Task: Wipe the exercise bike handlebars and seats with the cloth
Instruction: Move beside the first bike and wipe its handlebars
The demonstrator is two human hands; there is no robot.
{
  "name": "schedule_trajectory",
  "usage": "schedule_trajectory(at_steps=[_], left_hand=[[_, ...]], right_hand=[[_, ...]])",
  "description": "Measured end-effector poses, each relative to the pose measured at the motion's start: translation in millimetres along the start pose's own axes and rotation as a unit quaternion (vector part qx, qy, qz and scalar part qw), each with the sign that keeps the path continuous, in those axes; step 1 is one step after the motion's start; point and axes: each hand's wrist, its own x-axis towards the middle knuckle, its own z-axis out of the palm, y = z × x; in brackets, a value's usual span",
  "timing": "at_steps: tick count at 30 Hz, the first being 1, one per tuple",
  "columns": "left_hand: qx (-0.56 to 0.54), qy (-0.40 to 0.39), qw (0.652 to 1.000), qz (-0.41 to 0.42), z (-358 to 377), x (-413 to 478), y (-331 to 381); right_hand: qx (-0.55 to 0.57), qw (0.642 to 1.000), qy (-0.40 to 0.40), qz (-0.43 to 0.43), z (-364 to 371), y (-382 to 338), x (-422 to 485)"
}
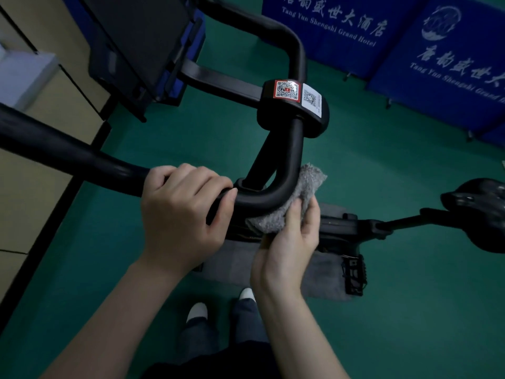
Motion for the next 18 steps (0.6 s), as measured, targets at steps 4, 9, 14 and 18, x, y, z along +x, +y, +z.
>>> schedule_trajectory(at_steps=[4, 9, 14, 18], left_hand=[[0.003, 0.001, 1.000, 0.006, 1.3, -1.1, 0.0], [0.006, 0.001, 1.000, 0.011, 1.4, -1.1, 0.0], [0.007, 0.001, 1.000, 0.013, 0.1, -1.0, 0.8], [-0.004, -0.001, 1.000, 0.011, -2.3, 0.6, 2.0]], right_hand=[[0.047, 0.996, -0.031, 0.062, -10.6, 7.1, -19.1], [0.067, 0.993, -0.038, 0.094, -10.8, 3.0, -9.1], [0.074, 0.979, -0.123, 0.144, -14.7, 8.8, -30.8], [0.119, 0.972, -0.126, 0.157, -16.2, -3.0, -12.5]])
